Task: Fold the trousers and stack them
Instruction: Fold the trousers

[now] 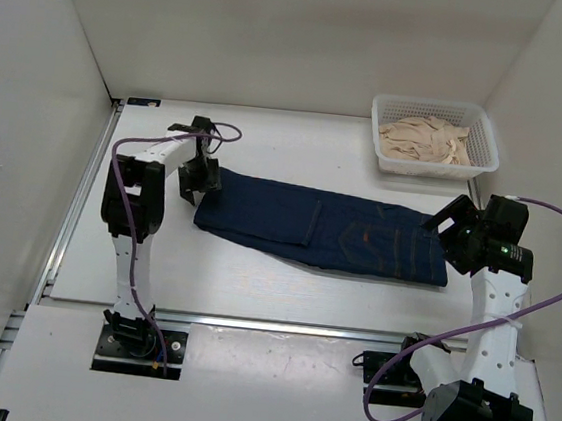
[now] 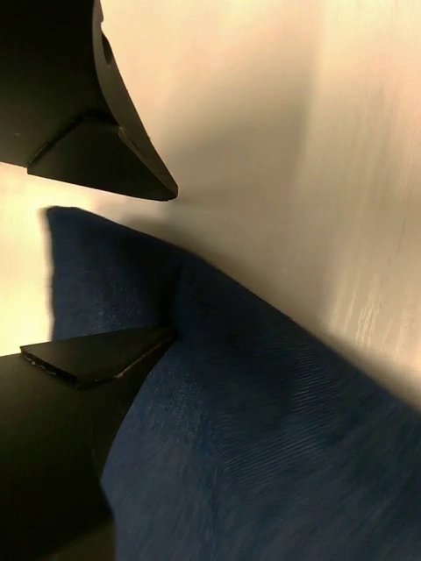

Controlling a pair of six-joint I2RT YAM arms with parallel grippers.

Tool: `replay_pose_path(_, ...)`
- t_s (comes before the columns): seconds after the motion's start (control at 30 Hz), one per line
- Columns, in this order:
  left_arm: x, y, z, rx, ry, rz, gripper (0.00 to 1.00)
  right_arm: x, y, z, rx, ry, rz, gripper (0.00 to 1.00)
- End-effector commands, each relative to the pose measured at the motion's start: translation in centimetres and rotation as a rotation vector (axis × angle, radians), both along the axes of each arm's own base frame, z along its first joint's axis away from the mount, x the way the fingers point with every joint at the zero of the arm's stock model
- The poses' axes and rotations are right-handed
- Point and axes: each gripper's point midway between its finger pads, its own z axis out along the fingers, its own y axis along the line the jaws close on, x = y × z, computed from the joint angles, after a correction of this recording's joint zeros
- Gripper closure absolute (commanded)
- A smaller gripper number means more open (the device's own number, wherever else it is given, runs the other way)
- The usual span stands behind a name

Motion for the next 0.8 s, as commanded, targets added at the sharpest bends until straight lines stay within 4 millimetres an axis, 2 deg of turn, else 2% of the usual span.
replay_pose_path(0.0,-0.1,-1.5,-0.8,-0.099,0.023,-0.092,0.29,0.3,0.3,0.4,-0.005,-0.029,0.029,0.04)
replay_pose_path(0.07,-0.5,-1.9,-2.0,-0.121,0.057,-0.096,0.34,0.3,0.3,0.4,-0.005,-0.029,0.029,0.04)
replay_pose_path(0.13,-0.6,-2.0,-2.3,-0.129,0.067,-0.097,0.60,0.4,0.2,0.8,-0.008,-0.038,0.029,0.04)
replay_pose_path(0.17,-0.6,-2.0,-2.3,-0.129,0.067,-0.097,0.81,0.4,0.2,0.8,-0.008,-0.038,0.029,0.04)
replay_pose_path(0.2,-0.8,-1.8,-2.3,-0.119,0.075,-0.095,0.90,0.4,0.2,0.8,-0.008,-0.038,0.029,0.04)
replay_pose_path(0.23,-0.7,-1.0,-1.7,-0.109,0.064,-0.068,0.90,0.5,0.2,1.1,-0.010,-0.047,0.029,0.04)
replay_pose_path(0.3,0.4,0.1,0.9,-0.091,-0.011,-0.027,0.90,0.5,0.2,1.1,-0.010,-0.047,0.029,0.04)
replay_pose_path(0.33,1.1,1.9,3.3,-0.058,-0.066,0.030,0.90,0.5,0.2,1.1,-0.010,-0.047,0.029,0.04)
replay_pose_path(0.4,1.9,3.9,5.9,-0.030,-0.131,0.082,0.90,0.5,0.4,1.2,-0.004,-0.048,0.035,0.04)
replay_pose_path(0.43,2.3,5.7,7.3,-0.010,-0.164,0.131,0.90,0.5,0.4,1.2,-0.004,-0.048,0.035,0.04)
replay_pose_path(0.47,2.9,6.2,10.1,-0.014,-0.222,0.142,0.90,0.5,0.4,1.2,-0.004,-0.048,0.035,0.04)
replay_pose_path(0.53,3.6,6.2,12.6,-0.015,-0.270,0.131,0.90,0.4,0.5,0.9,0.005,-0.041,0.041,0.04)
replay_pose_path(0.57,4.8,5.1,17.5,-0.003,-0.366,0.086,0.90,0.4,0.5,0.9,0.005,-0.041,0.041,0.04)
replay_pose_path(0.6,4.3,5.1,17.3,-0.001,-0.344,0.085,0.90,0.4,0.5,0.9,0.005,-0.041,0.041,0.04)
replay_pose_path(0.63,4.3,4.3,18.3,-0.005,-0.359,0.067,0.90,0.4,0.5,0.9,0.005,-0.041,0.041,0.04)
replay_pose_path(0.67,4.6,2.6,20.2,-0.005,-0.404,0.030,0.90,0.4,0.5,0.9,0.005,-0.041,0.041,0.04)
replay_pose_path(0.7,4.5,1.6,20.9,-0.007,-0.418,0.025,0.90,0.3,0.6,0.5,0.008,-0.032,0.041,0.04)
replay_pose_path(0.73,4.2,-0.7,21.5,-0.026,-0.429,-0.010,0.90,0.3,0.6,0.5,0.008,-0.032,0.041,0.04)
replay_pose_path(0.77,4.1,-2.1,22.6,-0.050,-0.452,-0.030,0.90,0.3,0.6,0.5,0.008,-0.032,0.041,0.04)
